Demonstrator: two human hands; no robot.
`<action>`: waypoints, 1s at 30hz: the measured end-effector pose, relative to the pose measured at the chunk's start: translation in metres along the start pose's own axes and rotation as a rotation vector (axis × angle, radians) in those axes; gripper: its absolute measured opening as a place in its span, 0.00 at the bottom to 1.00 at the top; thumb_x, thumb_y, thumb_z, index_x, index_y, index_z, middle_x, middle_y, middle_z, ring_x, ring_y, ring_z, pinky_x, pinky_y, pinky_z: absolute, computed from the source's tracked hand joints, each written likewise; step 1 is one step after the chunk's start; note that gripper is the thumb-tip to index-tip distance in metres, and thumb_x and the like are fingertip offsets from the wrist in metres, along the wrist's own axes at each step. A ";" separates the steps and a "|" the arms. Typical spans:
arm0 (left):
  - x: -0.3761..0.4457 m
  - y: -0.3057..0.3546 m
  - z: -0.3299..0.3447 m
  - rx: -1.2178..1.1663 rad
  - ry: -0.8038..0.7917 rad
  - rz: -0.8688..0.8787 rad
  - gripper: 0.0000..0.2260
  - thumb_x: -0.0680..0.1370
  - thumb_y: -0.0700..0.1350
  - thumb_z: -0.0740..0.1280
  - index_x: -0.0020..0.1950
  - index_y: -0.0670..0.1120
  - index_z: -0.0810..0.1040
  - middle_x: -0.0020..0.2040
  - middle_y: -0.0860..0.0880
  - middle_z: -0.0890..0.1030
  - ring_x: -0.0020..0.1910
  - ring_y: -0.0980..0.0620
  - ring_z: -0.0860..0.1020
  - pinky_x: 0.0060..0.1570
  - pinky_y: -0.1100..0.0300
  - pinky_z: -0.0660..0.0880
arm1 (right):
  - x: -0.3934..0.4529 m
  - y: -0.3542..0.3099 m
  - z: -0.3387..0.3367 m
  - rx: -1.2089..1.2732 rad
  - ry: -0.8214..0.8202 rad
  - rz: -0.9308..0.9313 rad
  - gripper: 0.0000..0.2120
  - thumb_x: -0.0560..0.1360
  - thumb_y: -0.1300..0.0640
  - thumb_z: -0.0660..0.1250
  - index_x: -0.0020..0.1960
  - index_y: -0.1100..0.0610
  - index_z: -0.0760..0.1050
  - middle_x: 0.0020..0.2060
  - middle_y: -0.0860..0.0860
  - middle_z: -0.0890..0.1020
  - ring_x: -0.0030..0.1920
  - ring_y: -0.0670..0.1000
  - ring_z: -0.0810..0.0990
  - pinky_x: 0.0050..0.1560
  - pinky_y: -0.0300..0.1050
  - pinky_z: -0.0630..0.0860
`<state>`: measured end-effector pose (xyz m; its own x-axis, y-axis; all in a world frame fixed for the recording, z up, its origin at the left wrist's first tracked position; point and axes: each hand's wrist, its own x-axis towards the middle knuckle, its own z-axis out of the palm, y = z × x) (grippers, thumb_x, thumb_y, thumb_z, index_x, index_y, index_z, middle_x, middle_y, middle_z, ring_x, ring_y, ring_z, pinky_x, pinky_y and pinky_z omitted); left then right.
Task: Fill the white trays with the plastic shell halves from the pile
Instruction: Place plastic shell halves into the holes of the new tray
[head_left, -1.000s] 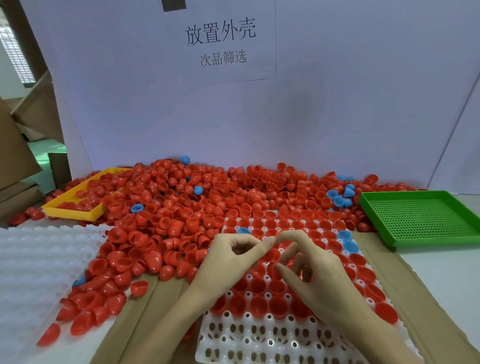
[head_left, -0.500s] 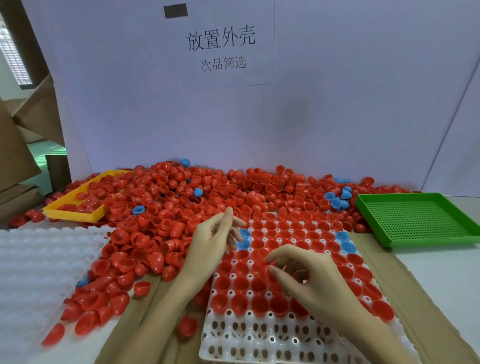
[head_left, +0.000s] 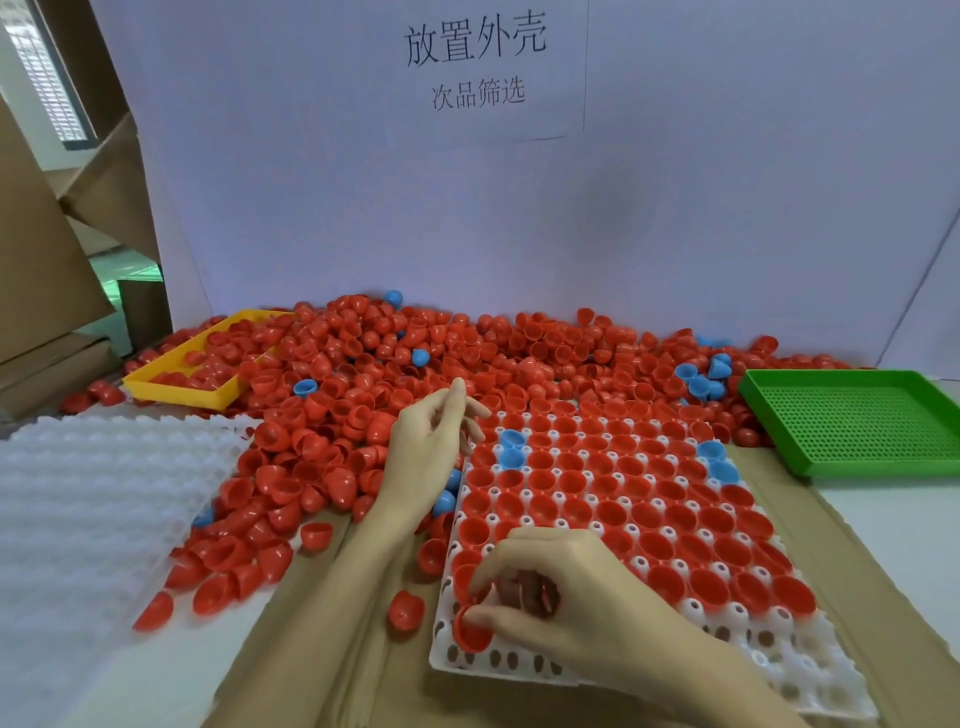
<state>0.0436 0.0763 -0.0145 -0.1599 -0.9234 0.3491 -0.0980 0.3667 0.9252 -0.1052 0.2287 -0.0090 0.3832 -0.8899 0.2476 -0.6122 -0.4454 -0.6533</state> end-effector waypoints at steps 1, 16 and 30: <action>0.000 0.000 0.000 0.005 -0.002 0.005 0.21 0.88 0.52 0.58 0.45 0.43 0.85 0.36 0.44 0.84 0.34 0.51 0.80 0.35 0.65 0.74 | 0.000 0.000 0.001 0.005 0.004 -0.001 0.11 0.77 0.40 0.71 0.55 0.45 0.83 0.44 0.41 0.82 0.45 0.47 0.81 0.46 0.42 0.81; 0.033 -0.052 -0.038 0.932 0.029 0.191 0.17 0.85 0.46 0.65 0.74 0.46 0.75 0.75 0.48 0.73 0.74 0.48 0.69 0.74 0.47 0.66 | -0.005 0.014 -0.015 0.067 0.148 0.024 0.08 0.81 0.43 0.70 0.51 0.45 0.85 0.43 0.41 0.84 0.45 0.47 0.83 0.44 0.37 0.78; 0.049 -0.059 -0.032 0.978 -0.054 0.117 0.15 0.81 0.42 0.64 0.69 0.50 0.74 0.64 0.50 0.77 0.64 0.47 0.73 0.67 0.50 0.63 | -0.010 0.032 -0.034 0.047 0.259 0.079 0.06 0.81 0.47 0.71 0.50 0.46 0.85 0.39 0.40 0.84 0.38 0.47 0.81 0.39 0.32 0.73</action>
<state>0.0730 0.0059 -0.0474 -0.2625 -0.8777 0.4010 -0.8438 0.4104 0.3459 -0.1522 0.2197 -0.0083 0.1421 -0.9200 0.3652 -0.5978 -0.3739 -0.7091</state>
